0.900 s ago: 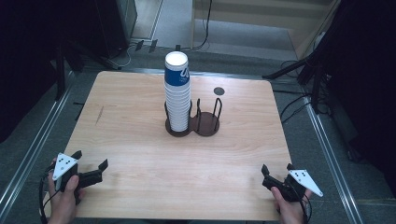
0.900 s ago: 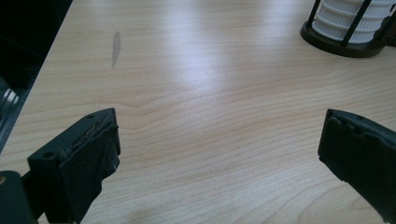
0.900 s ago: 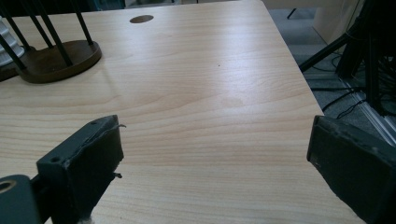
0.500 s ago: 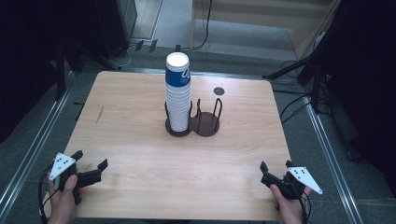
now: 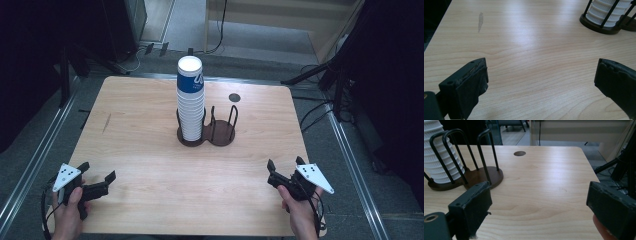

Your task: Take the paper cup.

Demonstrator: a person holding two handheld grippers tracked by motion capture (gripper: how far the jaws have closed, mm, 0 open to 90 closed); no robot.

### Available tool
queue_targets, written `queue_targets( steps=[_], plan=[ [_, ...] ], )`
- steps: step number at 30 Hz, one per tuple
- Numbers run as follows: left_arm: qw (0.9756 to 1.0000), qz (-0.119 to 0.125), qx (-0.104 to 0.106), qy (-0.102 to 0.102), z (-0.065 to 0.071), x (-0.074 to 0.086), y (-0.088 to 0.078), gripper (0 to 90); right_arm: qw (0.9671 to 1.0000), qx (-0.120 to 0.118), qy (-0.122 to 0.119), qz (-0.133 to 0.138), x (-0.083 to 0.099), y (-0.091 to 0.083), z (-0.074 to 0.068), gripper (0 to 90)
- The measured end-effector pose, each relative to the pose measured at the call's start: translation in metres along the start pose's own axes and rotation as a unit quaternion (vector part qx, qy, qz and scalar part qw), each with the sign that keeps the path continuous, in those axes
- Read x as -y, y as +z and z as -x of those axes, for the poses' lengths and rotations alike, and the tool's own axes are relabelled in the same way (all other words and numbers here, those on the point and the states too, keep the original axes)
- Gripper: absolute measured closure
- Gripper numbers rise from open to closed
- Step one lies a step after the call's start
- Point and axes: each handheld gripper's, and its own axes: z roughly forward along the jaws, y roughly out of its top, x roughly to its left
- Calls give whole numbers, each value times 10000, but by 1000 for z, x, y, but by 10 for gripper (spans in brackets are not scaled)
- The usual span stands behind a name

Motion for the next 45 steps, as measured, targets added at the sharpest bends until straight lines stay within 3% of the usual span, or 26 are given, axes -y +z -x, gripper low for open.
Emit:
queue_targets(
  steps=[17, 27, 31, 41, 45],
  plan=[
    [9999, -86, -4, -74, -1, -2, 4, 0, 9992, -368, -132, 70, -25, 18, -41, 72],
    [9999, -60, -42, -151, -1, -3, 6, 0, 9987, -452, -214, 25, -41, 25, -52, 89],
    [9996, -60, -85, -257, -3, -3, 6, 0, 9980, -512, -369, -10, -47, 29, -57, 88],
    [9995, -49, -60, -307, -3, -2, 5, 0, 9959, -810, -400, 44, -63, 42, -71, 82],
    [9995, -49, -40, -304, -3, -2, 5, 0, 9944, -918, -519, 55, -68, 47, -81, 78]
  ],
)
